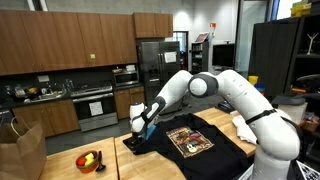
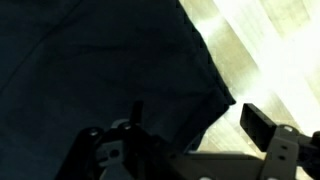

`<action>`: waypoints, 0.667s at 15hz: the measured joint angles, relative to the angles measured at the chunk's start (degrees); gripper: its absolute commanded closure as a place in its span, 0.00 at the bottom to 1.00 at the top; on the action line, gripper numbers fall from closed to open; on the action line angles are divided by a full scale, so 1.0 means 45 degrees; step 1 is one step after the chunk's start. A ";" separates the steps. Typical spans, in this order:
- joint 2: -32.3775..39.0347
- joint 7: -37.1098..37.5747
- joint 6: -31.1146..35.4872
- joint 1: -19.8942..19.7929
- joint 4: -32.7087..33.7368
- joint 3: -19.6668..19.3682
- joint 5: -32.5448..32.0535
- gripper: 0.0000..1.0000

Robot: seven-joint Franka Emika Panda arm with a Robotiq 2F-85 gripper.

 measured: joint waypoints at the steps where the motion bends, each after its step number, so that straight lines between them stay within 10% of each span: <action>1: 0.0001 0.0107 0.0028 0.0007 -0.0029 -0.0103 -0.0063 0.29; 10: -0.0026 0.0784 0.0054 0.0267 -0.0016 -0.0530 -0.0791 0.96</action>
